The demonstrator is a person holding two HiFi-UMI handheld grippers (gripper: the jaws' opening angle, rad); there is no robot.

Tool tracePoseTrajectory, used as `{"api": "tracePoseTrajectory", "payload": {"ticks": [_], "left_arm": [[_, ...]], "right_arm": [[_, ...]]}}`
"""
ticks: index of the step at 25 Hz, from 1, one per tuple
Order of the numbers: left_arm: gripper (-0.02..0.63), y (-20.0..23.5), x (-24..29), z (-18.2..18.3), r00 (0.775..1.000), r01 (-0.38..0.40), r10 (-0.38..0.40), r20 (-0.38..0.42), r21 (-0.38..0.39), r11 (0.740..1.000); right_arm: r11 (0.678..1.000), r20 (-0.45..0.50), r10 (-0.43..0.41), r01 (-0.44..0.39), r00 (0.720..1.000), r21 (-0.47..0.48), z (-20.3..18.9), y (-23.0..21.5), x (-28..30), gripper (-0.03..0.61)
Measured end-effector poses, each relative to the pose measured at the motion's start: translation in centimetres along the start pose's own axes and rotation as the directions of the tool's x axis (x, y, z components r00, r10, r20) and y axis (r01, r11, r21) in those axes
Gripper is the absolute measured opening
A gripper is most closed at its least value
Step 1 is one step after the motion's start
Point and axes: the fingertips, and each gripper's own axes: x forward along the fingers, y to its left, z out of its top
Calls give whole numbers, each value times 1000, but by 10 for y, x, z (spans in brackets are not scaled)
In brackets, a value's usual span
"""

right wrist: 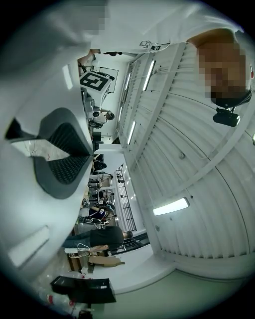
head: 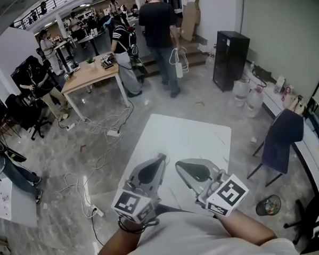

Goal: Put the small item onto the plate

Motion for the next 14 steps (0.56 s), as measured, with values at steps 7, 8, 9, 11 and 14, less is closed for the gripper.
{"api": "tracePoseTrajectory", "payload": {"ticks": [7,8,9,11,14], "left_arm": [[6,-9,1,-3,1000,13,-13,-7,-3,1000],[6,-9,0,-3,1000,14,-14,-8,-5,1000],[6,-10,0,-3,1000,15,-15,-8,-5,1000],[6,-10,-1,-2,1000,17,-17,-5,-2,1000],[6,-11,-1,-2,1000,15,-15,-3,1,1000]], "right_arm": [[1000,-1,-9,9,1000,6,1,-2,-5,2],[1000,-1,-11,11,1000,6,1,-2,-6,2],[1000,-2,-12,12,1000,5,2,-1,-6,2],[1000,-2,-14,14,1000,3,2,0,-7,2],[1000,-6,-14,14,1000,2,0,0,-9,2]]}}
